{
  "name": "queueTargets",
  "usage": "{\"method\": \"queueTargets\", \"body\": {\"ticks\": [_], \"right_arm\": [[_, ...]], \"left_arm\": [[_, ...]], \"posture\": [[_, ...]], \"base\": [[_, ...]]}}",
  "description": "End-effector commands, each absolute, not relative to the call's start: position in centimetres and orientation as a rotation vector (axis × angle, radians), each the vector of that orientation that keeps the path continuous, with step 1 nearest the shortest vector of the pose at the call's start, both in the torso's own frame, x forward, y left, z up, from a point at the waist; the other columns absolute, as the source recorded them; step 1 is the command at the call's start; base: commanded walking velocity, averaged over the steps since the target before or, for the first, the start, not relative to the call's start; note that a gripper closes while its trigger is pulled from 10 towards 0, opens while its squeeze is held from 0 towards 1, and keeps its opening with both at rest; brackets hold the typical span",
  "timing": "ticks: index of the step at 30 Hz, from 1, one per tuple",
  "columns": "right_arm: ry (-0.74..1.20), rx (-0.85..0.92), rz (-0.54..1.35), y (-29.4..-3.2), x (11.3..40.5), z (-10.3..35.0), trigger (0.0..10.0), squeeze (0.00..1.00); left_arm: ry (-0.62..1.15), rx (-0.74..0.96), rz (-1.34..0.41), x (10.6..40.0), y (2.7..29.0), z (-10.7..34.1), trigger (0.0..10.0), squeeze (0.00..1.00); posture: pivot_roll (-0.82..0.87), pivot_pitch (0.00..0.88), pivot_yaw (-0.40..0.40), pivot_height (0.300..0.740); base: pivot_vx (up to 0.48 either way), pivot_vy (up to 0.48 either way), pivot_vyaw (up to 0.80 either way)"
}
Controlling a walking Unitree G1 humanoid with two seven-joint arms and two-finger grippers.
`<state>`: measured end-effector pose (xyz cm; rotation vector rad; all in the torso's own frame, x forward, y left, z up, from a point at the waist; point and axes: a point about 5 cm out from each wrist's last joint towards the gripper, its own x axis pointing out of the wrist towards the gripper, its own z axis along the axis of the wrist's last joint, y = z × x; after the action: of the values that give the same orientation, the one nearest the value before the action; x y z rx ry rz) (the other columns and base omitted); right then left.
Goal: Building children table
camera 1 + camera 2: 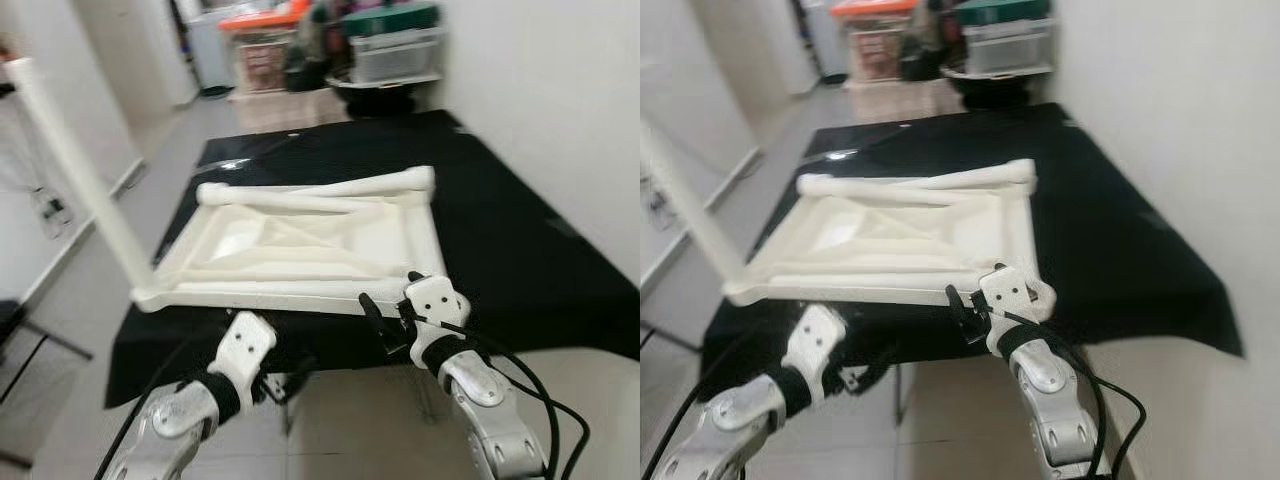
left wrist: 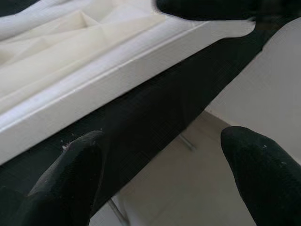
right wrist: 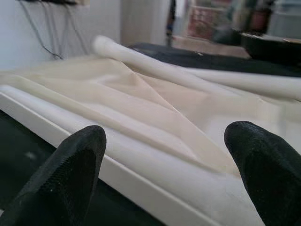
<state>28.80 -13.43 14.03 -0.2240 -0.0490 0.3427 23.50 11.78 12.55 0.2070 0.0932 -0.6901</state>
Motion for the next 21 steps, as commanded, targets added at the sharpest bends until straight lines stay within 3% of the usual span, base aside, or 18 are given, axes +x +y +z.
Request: {"method": "queueTargets", "body": {"ticks": [1,6,10,14,21], "right_arm": [[-0.039,-0.216,0.352,-13.4,28.8,13.6,10.0,0.00],[-0.022,-0.225,0.348,-13.4,28.8,13.4,10.0,0.00],[0.016,-0.259,0.283,-14.7,29.4,13.3,10.0,0.00],[0.113,-0.224,0.213,-17.6,30.3,13.7,10.0,0.00],[0.211,-0.190,0.245,-18.9,30.5,14.0,10.0,0.00]], "left_arm": [[0.059,0.215,-0.712,23.5,11.7,13.1,10.0,0.00],[0.051,0.210,-0.718,23.9,11.4,13.2,10.0,0.00],[0.028,0.196,-0.715,24.3,11.2,13.5,10.0,0.00],[0.009,0.185,-0.724,24.4,11.0,13.8,10.0,0.00],[0.006,0.182,-0.742,24.2,10.9,13.7,10.0,0.00]], "posture": [[-0.11,0.016,0.069,0.740],[-0.11,0.018,0.069,0.740],[-0.11,0.019,0.067,0.740],[-0.12,0.024,0.065,0.740],[-0.12,0.030,0.062,0.740]], "base": [[0.000,0.000,0.00],[0.000,0.000,0.00],[0.000,0.000,0.00],[0.000,0.000,0.00],[0.000,0.000,0.00]]}}
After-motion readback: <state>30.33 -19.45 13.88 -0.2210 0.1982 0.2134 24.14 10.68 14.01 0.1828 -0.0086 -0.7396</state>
